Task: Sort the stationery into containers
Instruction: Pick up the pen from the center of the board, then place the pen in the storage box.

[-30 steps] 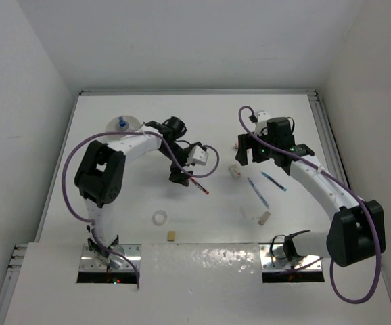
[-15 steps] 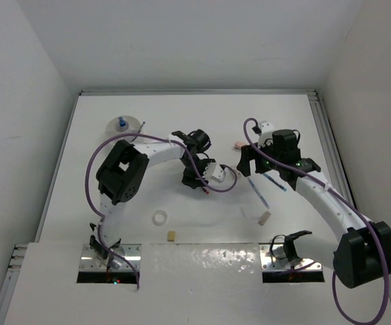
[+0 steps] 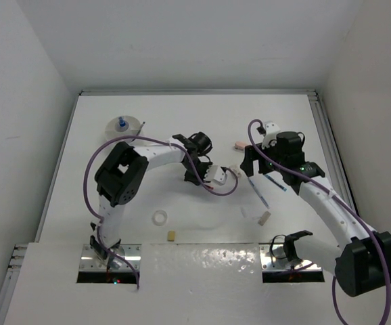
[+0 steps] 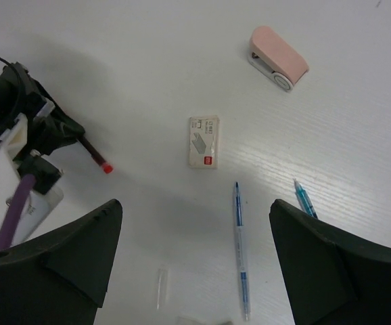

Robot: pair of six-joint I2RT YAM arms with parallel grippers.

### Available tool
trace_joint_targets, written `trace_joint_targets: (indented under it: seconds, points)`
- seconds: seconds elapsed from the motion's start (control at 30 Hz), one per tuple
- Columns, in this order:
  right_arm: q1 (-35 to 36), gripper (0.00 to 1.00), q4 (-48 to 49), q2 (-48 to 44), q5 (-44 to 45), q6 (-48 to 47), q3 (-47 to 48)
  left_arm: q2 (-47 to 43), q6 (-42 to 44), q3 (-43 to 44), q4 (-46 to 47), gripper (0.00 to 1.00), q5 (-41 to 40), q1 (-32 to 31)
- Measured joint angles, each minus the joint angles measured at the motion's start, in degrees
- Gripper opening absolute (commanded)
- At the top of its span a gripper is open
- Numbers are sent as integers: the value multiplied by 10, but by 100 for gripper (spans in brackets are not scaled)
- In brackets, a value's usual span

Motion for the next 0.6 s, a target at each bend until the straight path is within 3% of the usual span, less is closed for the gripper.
trace_joint_targets:
  seconds: [0.2,0.37,0.43,0.6]
  points:
    - [-6,88,10,0,8,16,-1,-12,-17,1,-30,0,96,73]
    - [-12,85,61,0,8,53,-12,-79,-81,21,-31,0,223,219]
    - [-14,85,83,3,8,70,-17,-120,-132,17,12,0,263,278]
    - [-14,84,118,45,2,101,-10,-254,-303,-78,228,0,294,413]
